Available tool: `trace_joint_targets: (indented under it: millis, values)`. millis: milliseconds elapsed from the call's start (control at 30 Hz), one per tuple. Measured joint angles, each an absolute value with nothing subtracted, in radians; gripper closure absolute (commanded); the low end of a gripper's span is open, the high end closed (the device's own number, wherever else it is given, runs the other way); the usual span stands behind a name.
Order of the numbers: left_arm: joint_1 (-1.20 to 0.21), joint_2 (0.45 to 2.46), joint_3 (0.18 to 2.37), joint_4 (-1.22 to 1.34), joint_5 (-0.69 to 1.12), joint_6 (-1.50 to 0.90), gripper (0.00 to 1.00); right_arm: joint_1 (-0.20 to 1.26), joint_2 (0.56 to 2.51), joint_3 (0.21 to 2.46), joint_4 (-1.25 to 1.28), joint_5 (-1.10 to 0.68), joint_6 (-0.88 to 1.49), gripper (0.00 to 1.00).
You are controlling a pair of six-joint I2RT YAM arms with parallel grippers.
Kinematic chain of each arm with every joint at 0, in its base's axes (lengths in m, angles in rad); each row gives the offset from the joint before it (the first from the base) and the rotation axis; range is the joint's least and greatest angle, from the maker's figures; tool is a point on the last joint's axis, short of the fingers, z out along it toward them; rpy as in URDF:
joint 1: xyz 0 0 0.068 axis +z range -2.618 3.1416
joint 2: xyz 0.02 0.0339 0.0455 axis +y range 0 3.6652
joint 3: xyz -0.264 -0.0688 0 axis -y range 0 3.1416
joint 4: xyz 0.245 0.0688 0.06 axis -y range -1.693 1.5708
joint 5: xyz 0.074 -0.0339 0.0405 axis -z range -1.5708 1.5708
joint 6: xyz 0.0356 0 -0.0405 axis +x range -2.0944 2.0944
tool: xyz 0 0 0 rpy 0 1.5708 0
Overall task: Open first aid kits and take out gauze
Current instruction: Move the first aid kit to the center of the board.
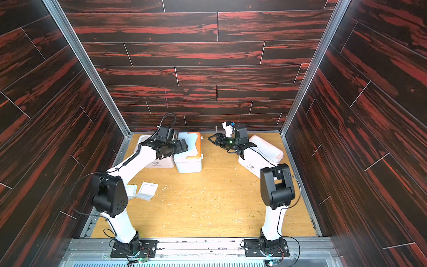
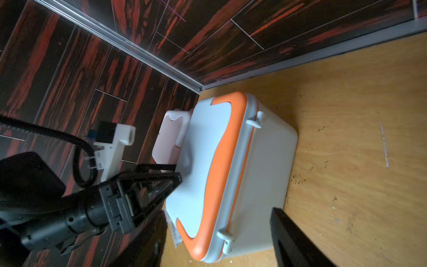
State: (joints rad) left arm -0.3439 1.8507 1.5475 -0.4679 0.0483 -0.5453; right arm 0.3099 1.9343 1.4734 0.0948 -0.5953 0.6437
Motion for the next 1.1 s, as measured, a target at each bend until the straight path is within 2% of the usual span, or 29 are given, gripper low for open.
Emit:
trace_joint_targets:
  millis: [400, 633, 967, 1100]
  values:
    - [-0.371, 1.892, 1.569, -0.43, 0.196, -0.585, 0.0, 0.326, 2.039, 1.63, -0.015, -0.628, 0.595, 0.27]
    - [-0.377, 1.913, 1.569, -0.408, 0.203, -0.588, 0.0, 0.331, 2.16, 1.762, -0.087, -0.637, 0.558, 0.27]
    - [-0.373, 1.937, 1.567, -0.364, 0.241, -0.614, 0.0, 0.356, 2.194, 1.773, -0.155, -0.612, 0.513, 0.32]
    - [-0.378, 1.93, 1.552, -0.349, 0.231, -0.619, 0.0, 0.359, 2.18, 1.708, -0.113, -0.611, 0.514, 0.32]
